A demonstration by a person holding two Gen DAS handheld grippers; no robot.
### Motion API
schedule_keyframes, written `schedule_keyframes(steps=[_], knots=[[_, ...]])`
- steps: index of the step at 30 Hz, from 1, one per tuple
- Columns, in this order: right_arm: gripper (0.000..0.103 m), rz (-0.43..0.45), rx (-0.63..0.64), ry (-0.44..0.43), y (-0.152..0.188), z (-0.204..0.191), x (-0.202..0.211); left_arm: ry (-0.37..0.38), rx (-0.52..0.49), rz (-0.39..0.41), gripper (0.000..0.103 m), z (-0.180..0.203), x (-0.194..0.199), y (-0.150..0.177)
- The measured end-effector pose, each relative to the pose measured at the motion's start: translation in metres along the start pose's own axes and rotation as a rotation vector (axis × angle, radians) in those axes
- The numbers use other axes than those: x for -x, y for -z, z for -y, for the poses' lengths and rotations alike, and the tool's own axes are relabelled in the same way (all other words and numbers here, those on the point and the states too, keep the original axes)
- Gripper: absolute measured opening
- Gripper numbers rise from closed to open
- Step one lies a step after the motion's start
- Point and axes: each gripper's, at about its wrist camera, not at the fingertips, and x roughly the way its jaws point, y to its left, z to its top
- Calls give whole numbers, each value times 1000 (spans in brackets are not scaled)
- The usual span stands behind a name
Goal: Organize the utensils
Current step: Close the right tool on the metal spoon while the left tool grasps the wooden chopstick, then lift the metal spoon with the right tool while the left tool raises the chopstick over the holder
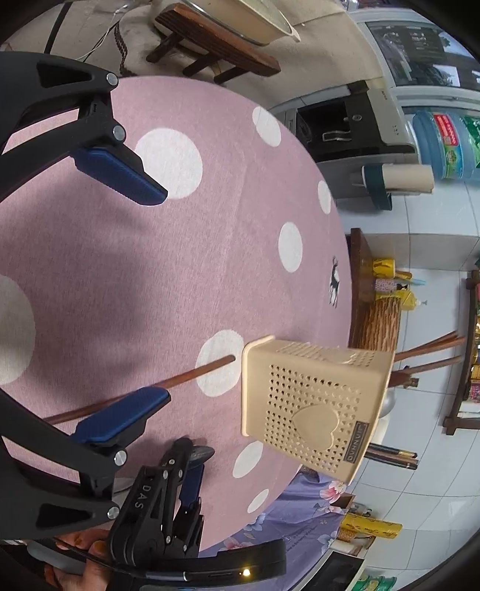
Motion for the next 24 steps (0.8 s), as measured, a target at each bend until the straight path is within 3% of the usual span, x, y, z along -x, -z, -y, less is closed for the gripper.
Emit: schedule_keyframes(steps=[5,9,16,24], knots=[[38,52,-48,-15,0,9,16,73,-53,-50,93,25,-17,-12],[38,110,-90,-23,2,20,41,114,-80,-109,73,45,-39,-24],[38,189,-118,-19,2,27,83,91,-94,-166,51,58,-69,-36],[38,223,-118,-20,1,23,103,55,-98,-193,31,62,-89,-44]])
